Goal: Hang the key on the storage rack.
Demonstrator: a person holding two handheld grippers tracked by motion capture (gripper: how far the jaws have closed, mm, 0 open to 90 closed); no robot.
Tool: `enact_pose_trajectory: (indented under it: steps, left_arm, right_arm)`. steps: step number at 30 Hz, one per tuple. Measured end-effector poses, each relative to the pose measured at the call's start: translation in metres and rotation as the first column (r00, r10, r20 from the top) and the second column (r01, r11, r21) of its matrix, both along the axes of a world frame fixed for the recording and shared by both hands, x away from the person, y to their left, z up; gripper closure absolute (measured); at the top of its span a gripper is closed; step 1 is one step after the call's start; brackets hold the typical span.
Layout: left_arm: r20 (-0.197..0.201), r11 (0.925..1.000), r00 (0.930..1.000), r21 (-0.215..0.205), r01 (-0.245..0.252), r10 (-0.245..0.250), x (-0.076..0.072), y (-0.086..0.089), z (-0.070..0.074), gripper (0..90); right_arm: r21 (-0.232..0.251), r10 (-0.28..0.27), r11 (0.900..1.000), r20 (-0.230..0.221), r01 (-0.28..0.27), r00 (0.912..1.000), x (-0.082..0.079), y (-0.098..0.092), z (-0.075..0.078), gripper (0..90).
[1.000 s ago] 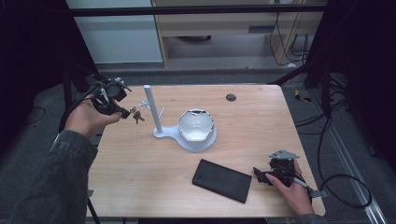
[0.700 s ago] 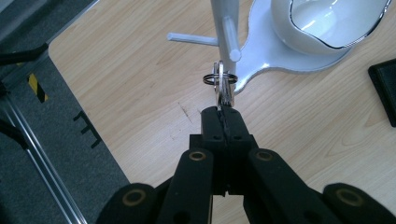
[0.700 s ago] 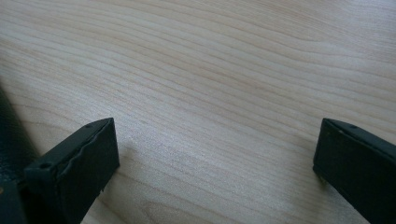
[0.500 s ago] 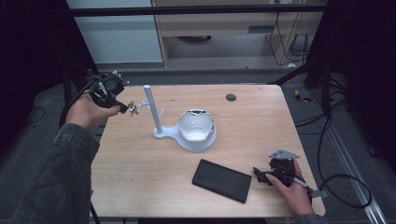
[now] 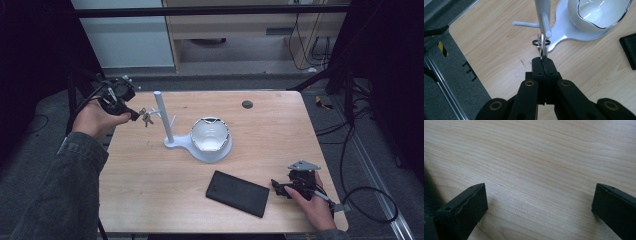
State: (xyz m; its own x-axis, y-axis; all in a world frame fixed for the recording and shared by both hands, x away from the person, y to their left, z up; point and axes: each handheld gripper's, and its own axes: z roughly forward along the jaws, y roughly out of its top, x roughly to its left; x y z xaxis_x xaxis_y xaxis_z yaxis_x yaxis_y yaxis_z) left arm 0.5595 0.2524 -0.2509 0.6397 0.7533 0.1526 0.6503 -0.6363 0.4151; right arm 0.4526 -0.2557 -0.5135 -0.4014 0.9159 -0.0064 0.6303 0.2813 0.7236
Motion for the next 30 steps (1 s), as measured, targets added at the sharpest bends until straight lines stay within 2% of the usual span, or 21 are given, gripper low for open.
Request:
enact_pose_trajectory:
  steps: [5, 9, 15, 30]
  left_arm:
    - [0.003, 1.0000, 1.0000, 0.003, 0.008, -0.008, 0.0008, -0.0028, -0.0005, 90.0]
    - [0.007, 0.9999, 1.0000, -0.010, 0.006, -0.006, 0.0016, -0.0043, -0.0010, 90.0]
    - [0.000, 0.9998, 0.9998, -0.002, 0.019, -0.019, 0.0032, -0.0068, -0.0010, 90.0]
    - [-0.002, 1.0000, 1.0000, 0.001, 0.009, -0.009, 0.0080, -0.0094, -0.0065, 90.0]
  right_arm:
    - [0.000, 0.000, 1.000, 0.000, 0.000, 1.0000, 0.0000, 0.0000, 0.0000, 0.4]
    - [0.000, 0.000, 1.000, 0.000, 0.000, 1.0000, 0.0000, 0.0000, 0.0000, 0.4]
    - [0.000, 0.000, 1.000, 0.000, 0.000, 1.0000, 0.0000, 0.0000, 0.0000, 0.4]
    - [0.000, 0.000, 1.000, 0.000, 0.000, 1.0000, 0.0000, 0.0000, 0.0000, 0.4]
